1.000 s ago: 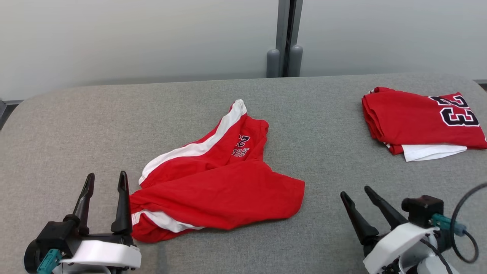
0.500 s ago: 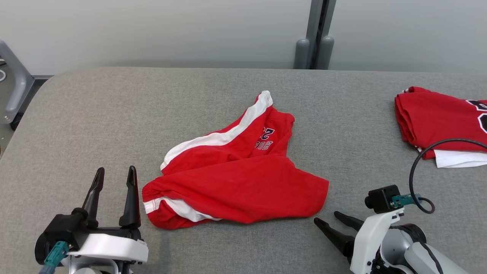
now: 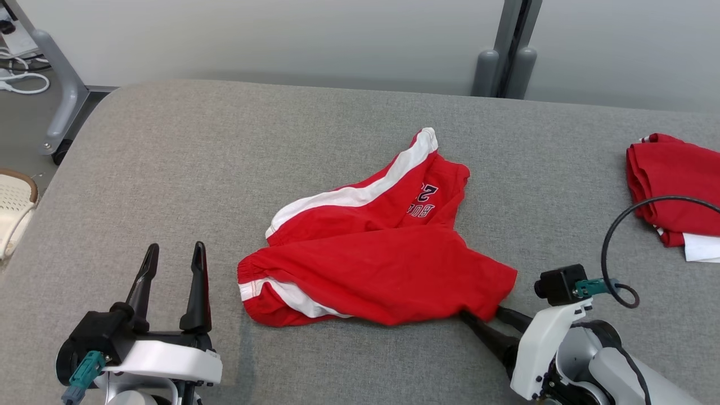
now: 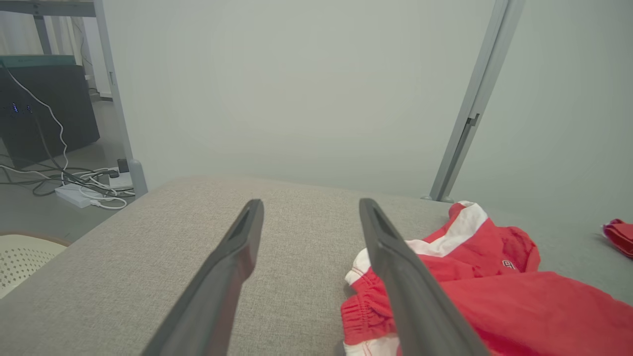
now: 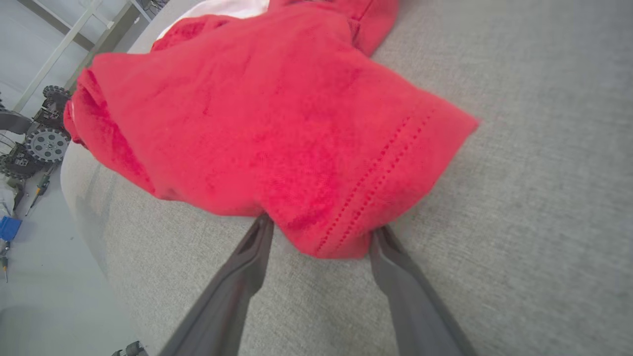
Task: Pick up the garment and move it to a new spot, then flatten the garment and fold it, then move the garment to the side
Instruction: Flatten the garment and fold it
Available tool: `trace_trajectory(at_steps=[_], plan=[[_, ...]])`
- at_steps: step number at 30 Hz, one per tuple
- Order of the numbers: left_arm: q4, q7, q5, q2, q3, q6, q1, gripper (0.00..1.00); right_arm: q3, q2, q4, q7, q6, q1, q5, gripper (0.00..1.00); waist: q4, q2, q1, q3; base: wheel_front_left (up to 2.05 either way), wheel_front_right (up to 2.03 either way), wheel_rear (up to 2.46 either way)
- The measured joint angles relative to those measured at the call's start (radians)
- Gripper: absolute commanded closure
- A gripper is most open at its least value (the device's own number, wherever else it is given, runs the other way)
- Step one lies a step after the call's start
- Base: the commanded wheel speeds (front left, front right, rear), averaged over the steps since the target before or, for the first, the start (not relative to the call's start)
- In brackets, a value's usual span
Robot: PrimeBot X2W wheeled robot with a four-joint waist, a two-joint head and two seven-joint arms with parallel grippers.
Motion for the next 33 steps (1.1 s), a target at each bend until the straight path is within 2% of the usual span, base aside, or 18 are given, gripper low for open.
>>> trace_trajectory(at_steps=[1,2,9,14,20,23,26,33], plan=[[0.002,0.000,0.000,-0.002,0.001,-0.001,0.000,0.00,0.004,-0.001,-0.005,-0.018,0.000,-0.002,0.007,0.64,0.003,0.0000,0.0000,0.000,0.00,0.00,0.00],[0.003,0.000,0.002,-0.003,0.002,-0.001,0.000,0.00,0.010,-0.002,-0.010,-0.029,0.000,-0.008,0.017,1.00,0.005,0.0000,0.0000,0.000,0.00,0.00,0.00],[0.010,0.000,0.009,-0.007,0.013,-0.009,0.000,0.00,0.071,-0.049,-0.045,-0.064,0.000,-0.019,0.041,1.00,0.006,0.0000,0.0000,-0.006,0.00,0.00,0.00],[0.014,0.000,0.011,-0.008,0.020,-0.013,0.001,0.00,0.111,-0.101,-0.117,-0.005,0.000,-0.019,0.104,1.00,-0.002,0.0000,0.0000,-0.013,0.00,0.00,0.00],[0.018,0.000,0.017,-0.010,0.021,-0.018,0.001,0.00,0.119,-0.200,-0.289,0.120,0.000,-0.015,0.221,1.00,-0.009,0.0000,0.0000,-0.015,0.00,0.00,0.00],[0.019,0.000,0.017,-0.010,0.019,-0.019,0.001,0.00,0.097,-0.251,-0.357,0.194,-0.001,-0.018,0.287,1.00,-0.007,0.0000,0.0000,-0.008,0.00,0.00,0.00],[0.021,0.000,0.016,-0.011,0.015,-0.019,-0.003,0.00,0.063,-0.275,-0.411,0.259,0.000,-0.048,0.378,1.00,-0.004,0.0000,0.0000,0.005,0.00,0.00,0.00],[0.025,0.000,0.006,-0.012,-0.009,-0.023,-0.045,0.00,0.018,-0.289,-0.383,0.523,-0.001,-0.169,0.634,1.00,0.013,0.0000,0.0000,0.058,0.00,0.00,0.00]])
